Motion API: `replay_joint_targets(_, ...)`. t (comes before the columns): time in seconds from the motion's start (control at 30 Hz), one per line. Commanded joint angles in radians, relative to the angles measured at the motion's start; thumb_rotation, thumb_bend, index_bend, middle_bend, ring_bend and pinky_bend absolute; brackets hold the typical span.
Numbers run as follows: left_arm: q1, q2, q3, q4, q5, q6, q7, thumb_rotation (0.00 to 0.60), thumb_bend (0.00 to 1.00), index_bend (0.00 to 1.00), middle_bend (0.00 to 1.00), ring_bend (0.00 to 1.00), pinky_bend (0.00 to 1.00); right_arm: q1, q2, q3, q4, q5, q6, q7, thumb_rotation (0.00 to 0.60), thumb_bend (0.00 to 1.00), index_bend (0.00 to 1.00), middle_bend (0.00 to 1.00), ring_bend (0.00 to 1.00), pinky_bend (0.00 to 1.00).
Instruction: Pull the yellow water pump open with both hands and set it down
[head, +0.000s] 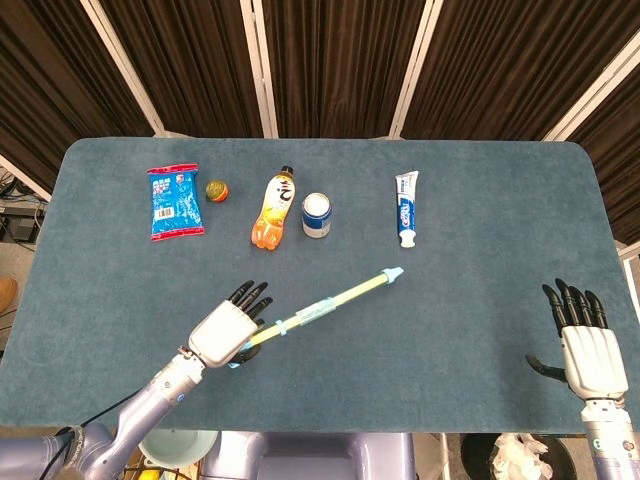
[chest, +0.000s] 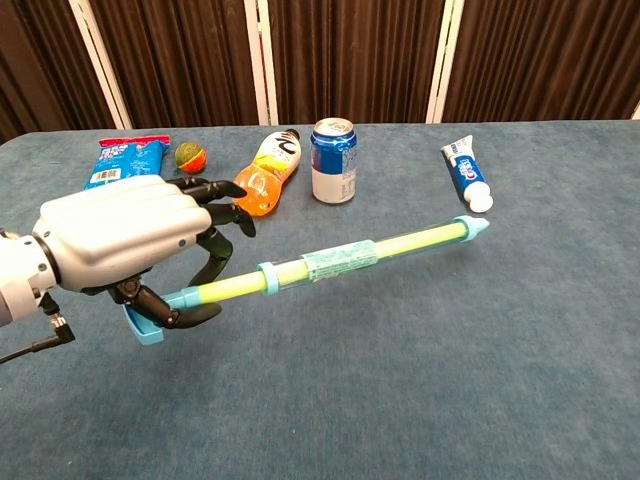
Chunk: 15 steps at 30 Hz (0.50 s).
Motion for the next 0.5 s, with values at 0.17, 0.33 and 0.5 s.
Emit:
replay_joint_targets(0.17, -0.028, 0.008, -0.002, 0.001, 0.06, -0.015, -0.049, 0.6, 0.39, 0.64, 0.18, 0.01, 0.11, 0.0, 0.001, 0.001, -0.003, 0.005, -0.002, 0.002, 0.6, 0.09, 0.08, 0.0, 0.0, 0.0)
replay_joint_targets(0.33, -0.045, 0.012, 0.002, 0.013, 0.114, -0.015, -0.096, 0.6, 0.39, 0.64, 0.18, 0.01, 0.11, 0.006, 0.002, 0.004, -0.01, -0.005, -0.002, 0.02, 0.6, 0.17, 0.2, 0.0, 0.0, 0.0)
replay_joint_targets(0.5, -0.051, 0.02, 0.004, 0.002, 0.138, -0.014, -0.113, 0.6, 0.39, 0.64, 0.18, 0.01, 0.11, 0.023, -0.003, 0.024, -0.031, 0.009, -0.018, 0.05, 0.6, 0.23, 0.28, 0.0, 0.0, 0.0)
